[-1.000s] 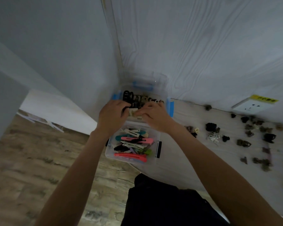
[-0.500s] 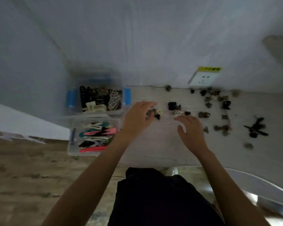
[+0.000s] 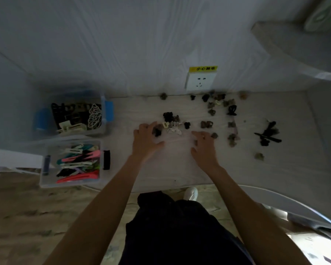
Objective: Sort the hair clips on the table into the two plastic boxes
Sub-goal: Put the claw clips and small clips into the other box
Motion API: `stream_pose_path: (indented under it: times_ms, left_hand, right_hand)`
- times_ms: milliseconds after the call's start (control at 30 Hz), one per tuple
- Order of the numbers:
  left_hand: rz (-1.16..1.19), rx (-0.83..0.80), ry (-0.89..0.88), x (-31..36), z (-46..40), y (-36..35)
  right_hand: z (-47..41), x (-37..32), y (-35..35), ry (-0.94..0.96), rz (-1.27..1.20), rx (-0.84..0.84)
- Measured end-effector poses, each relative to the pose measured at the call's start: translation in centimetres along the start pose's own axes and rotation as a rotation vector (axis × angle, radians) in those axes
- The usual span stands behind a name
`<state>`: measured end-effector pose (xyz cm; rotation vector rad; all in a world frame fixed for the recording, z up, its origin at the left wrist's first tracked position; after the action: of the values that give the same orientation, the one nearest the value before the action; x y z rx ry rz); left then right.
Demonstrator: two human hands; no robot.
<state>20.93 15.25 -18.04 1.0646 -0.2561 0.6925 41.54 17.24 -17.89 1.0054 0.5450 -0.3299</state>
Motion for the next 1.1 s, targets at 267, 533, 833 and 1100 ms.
stream_pose_path:
  times_ms: [267, 533, 833, 1100]
  left_hand:
    - [0.078, 0.073, -0.049, 0.0, -0.8, 0.9]
    - [-0.062, -0.001, -0.187, 2.6, -2.8, 1.2]
    - [0.167, -0.036, -0.225, 1.9, -2.3, 1.8]
    - [0.213, -0.094, -0.239, 1.7, -1.9, 1.4]
  right_hand:
    - [-3.3, -4.9, -0.4, 0.098, -0.096, -0.014]
    - [-6.0, -5.9, -0.9, -0.006, 0.118, -0.054]
    - [-4.6, -6.3, -1.3, 0.076, -0.07, 0.013]
    - [-3.9, -6.9, -1.5, 0.069, -0.076, 0.052]
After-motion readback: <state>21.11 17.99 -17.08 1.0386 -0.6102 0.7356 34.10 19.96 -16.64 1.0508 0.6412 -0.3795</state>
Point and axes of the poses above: each hand's wrist, its own z-axis away from the middle knuckle, its own y-axis out of the back of the hand, x = y × z, the point moved 9 cm from there along -z, towards the middle knuckle, and after that the axes turned 8 degrees about -x, right-handed, at the moved point
